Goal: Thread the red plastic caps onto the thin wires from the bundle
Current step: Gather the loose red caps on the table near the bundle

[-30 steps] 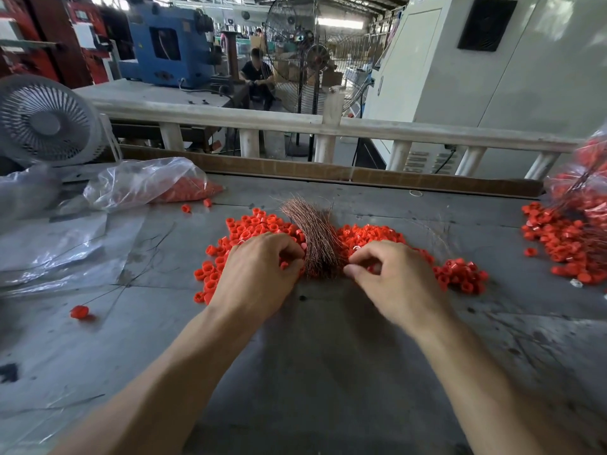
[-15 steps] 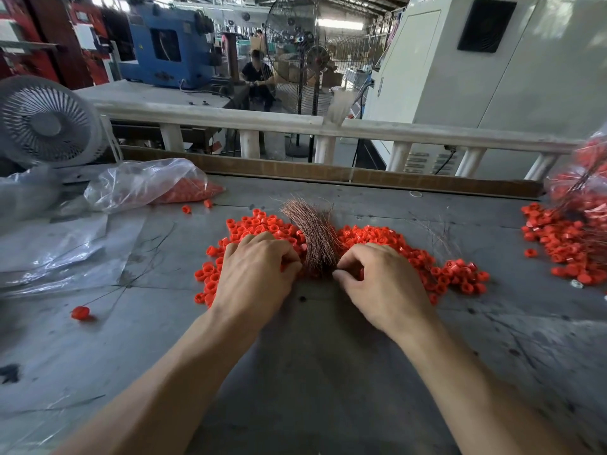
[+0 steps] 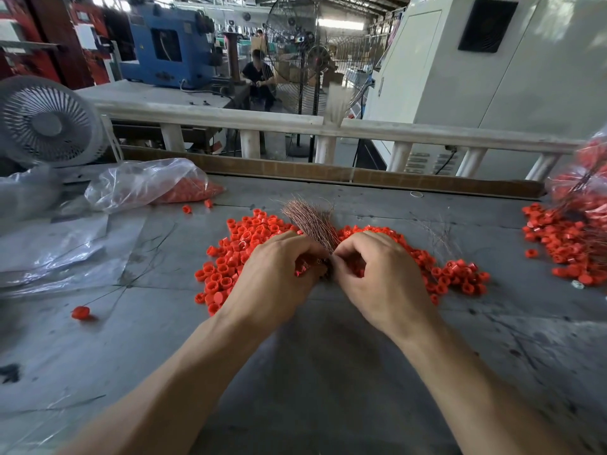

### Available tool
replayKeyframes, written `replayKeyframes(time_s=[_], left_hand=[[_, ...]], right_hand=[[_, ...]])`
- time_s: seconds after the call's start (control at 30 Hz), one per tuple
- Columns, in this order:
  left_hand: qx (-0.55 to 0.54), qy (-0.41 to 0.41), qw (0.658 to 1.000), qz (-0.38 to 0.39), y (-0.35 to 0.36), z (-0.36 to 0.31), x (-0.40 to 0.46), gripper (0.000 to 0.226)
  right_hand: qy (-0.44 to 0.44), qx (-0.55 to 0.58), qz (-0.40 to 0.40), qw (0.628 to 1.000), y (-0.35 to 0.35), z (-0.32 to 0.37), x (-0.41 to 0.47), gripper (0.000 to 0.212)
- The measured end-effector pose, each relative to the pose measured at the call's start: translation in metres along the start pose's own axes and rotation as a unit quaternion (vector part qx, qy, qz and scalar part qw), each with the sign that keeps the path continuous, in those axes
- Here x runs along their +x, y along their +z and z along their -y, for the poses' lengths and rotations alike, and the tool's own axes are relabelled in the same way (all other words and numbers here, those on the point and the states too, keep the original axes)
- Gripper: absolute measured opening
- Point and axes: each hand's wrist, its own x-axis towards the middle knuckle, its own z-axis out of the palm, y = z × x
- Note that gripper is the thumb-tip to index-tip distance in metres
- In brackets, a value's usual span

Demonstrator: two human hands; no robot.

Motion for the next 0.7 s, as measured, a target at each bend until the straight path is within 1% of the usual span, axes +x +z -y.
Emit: replayKeyframes(time_s=[0.07, 0.17, 0.27, 0.33, 0.4, 0.47, 0.6, 0.7], left_hand=[[-0.029, 0.007, 1.0, 0.0, 0.0008, -0.0021, -0.0007, 0.016], [-0.06, -0.005, 0.998, -0.018, -0.0003, -0.0025, -0.0006, 0.016], [-0.115, -0.038, 0.992, -0.028, -0.0014, -0.0051, -0.0008, 0.014], [-0.164, -0.056, 0.985, -0.022, -0.002, -0.0071, -0.0013, 0.012], [-0.201, -0.059, 0.978, -0.015, -0.0028, -0.0089, -0.0018, 0.012], [-0.229, -0.062, 0.971, -0.014, -0.0032, -0.0098, -0.0009, 0.01], [-0.313, -0.086, 0.946, -0.021, -0.0032, -0.0105, 0.0008, 0.006], [-0.32, -0.093, 0.942, -0.031, -0.0043, -0.01, 0.0006, 0.005]], right_hand=[[-0.014, 0.014, -0.022, 1.0, -0.0014, 0.0021, -0.0001, 0.013], [-0.024, 0.039, -0.025, 0.999, -0.0023, 0.0039, -0.0006, 0.011], [0.005, 0.117, -0.024, 0.993, -0.0043, 0.0047, -0.0011, 0.007], [0.036, 0.173, -0.007, 0.984, -0.0054, 0.0044, -0.002, 0.012], [0.066, 0.244, 0.035, 0.967, -0.0054, 0.0035, -0.0034, 0.022], [0.079, 0.288, 0.07, 0.952, -0.0041, 0.0031, -0.005, 0.028], [0.096, 0.311, 0.098, 0.941, 0.0009, 0.0039, -0.0062, 0.024], [0.105, 0.318, 0.083, 0.939, 0.0041, 0.005, -0.0069, 0.017]])
